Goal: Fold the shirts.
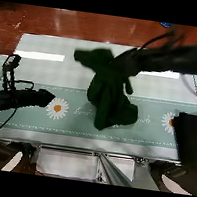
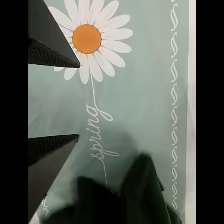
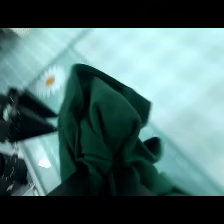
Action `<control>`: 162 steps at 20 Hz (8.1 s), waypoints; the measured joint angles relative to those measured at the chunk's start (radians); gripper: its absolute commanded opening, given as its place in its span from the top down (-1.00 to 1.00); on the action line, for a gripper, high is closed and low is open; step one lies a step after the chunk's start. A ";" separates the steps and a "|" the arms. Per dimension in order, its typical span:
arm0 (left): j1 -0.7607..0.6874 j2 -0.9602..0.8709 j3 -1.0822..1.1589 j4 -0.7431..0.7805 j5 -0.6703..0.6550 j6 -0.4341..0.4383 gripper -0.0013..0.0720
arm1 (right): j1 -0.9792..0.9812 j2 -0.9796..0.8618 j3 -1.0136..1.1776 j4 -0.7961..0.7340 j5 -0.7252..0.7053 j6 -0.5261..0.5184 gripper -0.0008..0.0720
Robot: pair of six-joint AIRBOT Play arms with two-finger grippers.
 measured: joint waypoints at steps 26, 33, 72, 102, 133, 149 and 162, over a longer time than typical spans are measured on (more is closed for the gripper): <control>0.254 -0.423 -0.215 -0.579 -0.011 0.152 -0.42 | -0.679 0.224 -0.632 -0.224 -0.019 0.192 -0.14; 0.234 -0.620 -0.215 -0.762 0.027 0.281 -0.42 | -0.692 0.238 -0.720 -0.209 -0.048 0.174 -0.14; 0.329 -0.570 0.390 -0.805 -0.090 0.391 0.92 | -0.435 0.128 -0.173 -0.069 -0.030 0.141 0.88; 0.325 -0.058 0.517 -0.129 -0.013 0.122 0.92 | -0.551 0.558 -0.296 -0.355 0.161 0.345 0.88; 0.801 -0.494 -0.067 -0.098 -0.273 0.190 -0.43 | -0.824 0.360 -0.813 -0.098 0.047 0.093 -0.14; 0.698 -0.555 -0.233 -0.265 -0.119 0.299 0.92 | -0.954 0.414 -0.859 -0.169 0.010 0.198 -0.14; 0.674 -0.555 -0.231 -0.267 -0.117 0.303 0.92 | -1.016 0.202 -0.962 -0.254 0.087 0.254 -0.14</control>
